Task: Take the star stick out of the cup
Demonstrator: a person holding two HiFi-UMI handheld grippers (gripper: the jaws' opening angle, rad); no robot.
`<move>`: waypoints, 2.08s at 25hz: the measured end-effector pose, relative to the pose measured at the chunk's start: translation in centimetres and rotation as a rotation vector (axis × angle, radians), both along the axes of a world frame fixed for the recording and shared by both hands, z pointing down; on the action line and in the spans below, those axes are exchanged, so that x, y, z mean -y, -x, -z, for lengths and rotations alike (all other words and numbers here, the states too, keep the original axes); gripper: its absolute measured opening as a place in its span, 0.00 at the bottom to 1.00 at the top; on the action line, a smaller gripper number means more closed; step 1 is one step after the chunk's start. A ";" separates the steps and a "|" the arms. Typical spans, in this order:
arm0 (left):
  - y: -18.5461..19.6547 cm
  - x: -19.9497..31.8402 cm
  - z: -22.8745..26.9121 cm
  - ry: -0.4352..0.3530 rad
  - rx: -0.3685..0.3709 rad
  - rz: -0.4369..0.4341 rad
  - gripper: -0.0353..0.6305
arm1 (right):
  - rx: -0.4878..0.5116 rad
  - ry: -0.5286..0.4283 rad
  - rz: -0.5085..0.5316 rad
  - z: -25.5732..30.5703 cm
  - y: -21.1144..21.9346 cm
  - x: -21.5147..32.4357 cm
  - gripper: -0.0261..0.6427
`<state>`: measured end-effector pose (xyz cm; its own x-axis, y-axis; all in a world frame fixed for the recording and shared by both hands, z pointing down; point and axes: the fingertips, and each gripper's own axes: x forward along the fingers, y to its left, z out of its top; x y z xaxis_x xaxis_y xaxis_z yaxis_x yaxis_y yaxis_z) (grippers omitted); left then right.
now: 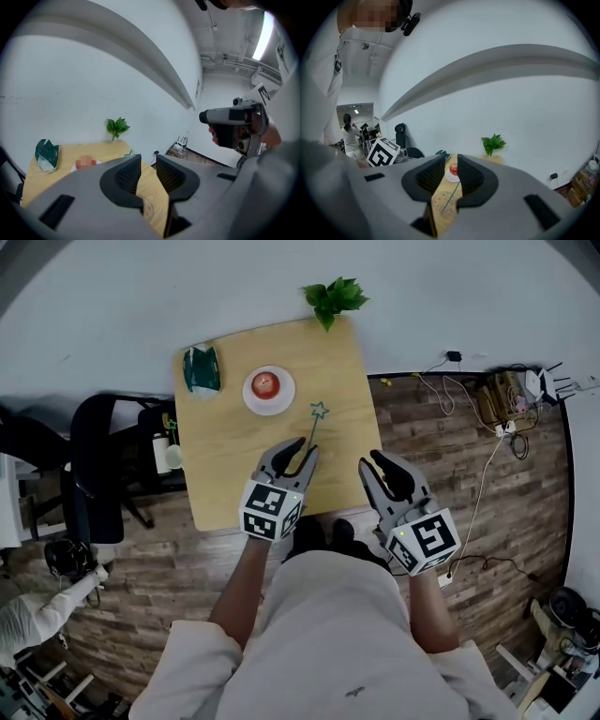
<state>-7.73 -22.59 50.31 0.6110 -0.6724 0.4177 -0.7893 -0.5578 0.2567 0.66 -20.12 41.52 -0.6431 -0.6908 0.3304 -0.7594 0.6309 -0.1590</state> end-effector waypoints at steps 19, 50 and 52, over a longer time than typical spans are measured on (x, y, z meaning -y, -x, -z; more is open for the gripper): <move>-0.2 3.1 -4.5 0.065 0.024 -0.046 0.18 | -0.026 0.057 -0.026 -1.9 0.1 1.2 0.15; -1.2 4.7 -12.2 0.177 0.096 -0.051 0.18 | -0.051 0.127 -0.090 -4.1 -2.7 0.6 0.15; -1.2 4.6 -12.4 0.180 0.097 -0.050 0.17 | -0.053 0.131 -0.096 -4.2 -3.0 0.4 0.15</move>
